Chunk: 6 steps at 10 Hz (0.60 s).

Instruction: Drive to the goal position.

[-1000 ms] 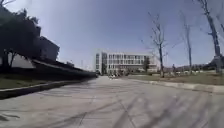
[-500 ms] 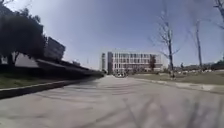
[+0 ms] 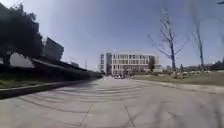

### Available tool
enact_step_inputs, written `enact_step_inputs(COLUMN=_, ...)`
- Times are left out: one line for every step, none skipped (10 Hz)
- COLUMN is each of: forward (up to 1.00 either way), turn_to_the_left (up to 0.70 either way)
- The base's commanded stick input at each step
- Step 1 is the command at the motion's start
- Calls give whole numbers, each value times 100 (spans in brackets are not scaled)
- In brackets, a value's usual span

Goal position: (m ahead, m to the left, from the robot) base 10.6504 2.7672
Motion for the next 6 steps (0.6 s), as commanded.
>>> enact_step_inputs(forward=100, turn_to_the_left=1)
enact_step_inputs(forward=100, turn_to_the_left=1)
enact_step_inputs(forward=100, turn_to_the_left=1)
enact_step_inputs(forward=100, turn_to_the_left=1)
enact_step_inputs(forward=100, turn_to_the_left=1)
enact_step_inputs(forward=100, turn_to_the_left=1)
